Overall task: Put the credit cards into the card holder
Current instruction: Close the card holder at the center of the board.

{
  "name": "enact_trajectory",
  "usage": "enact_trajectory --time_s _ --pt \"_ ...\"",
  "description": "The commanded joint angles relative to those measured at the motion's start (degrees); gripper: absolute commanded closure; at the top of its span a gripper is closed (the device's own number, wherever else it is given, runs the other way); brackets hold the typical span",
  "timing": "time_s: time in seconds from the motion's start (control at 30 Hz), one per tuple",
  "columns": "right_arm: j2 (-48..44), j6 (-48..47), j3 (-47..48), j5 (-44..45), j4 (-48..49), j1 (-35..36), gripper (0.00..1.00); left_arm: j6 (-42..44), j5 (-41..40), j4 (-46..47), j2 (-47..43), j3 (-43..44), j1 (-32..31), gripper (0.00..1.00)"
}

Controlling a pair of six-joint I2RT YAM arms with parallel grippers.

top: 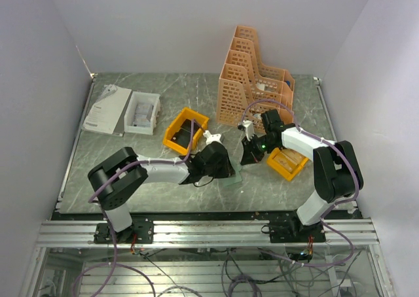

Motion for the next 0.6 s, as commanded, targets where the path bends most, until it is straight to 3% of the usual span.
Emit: enact_trajectory --time_s 0.0,0.1,0.2,0.3,0.57 --pt "-0.92 -1.29 1.03 -0.65 0.18 0.09 1.0 3.24 0.87 -0.35 -4.67 -0.07 1.26 0.61" --pt "-1.8 -1.52 0.73 -0.42 0.88 -0.03 1.0 4.6 2.3 -1.76 -6.46 -0.41 3.1 0.6" --pt "-2.17 -1.72 0.89 -0.34 1.07 -0.22 1.0 6.68 3.54 -3.59 -7.29 -0.75 5.35 0.74" --pt "-2.33 -1.95 0.89 -0.4 1.38 -0.4 1.0 8.97 6.5 -4.03 -6.69 -0.76 7.2 0.79" --pt "-2.09 -3.13 2.38 -0.21 1.61 -0.49 1.0 13.03 11.11 -2.63 -0.15 2.22 7.73 0.8"
